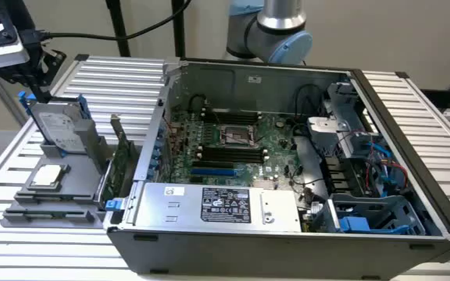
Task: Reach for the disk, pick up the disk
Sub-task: 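Pick up the disk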
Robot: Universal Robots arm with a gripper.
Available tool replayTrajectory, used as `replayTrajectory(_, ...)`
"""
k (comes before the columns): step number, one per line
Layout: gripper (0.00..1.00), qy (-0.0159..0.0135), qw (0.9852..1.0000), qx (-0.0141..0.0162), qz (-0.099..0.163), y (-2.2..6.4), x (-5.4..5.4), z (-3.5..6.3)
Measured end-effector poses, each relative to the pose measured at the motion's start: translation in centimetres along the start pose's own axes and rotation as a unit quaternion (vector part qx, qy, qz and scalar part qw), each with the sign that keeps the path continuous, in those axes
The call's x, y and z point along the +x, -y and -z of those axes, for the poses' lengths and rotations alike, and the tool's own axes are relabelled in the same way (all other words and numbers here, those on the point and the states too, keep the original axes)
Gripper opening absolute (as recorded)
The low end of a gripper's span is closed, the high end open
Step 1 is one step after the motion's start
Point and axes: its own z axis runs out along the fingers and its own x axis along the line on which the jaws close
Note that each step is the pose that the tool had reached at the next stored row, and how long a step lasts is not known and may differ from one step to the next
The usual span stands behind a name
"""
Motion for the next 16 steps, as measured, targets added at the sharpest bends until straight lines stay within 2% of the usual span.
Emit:
replayTrajectory(13, 0.11, -0.0012, 1.0000, 0.0000, 0.000, -0.01, -0.01, 0.00)
replayTrajectory(16, 0.11, -0.0004, 1.0000, 0.0000, 0.000, -0.46, 0.33, -0.02)
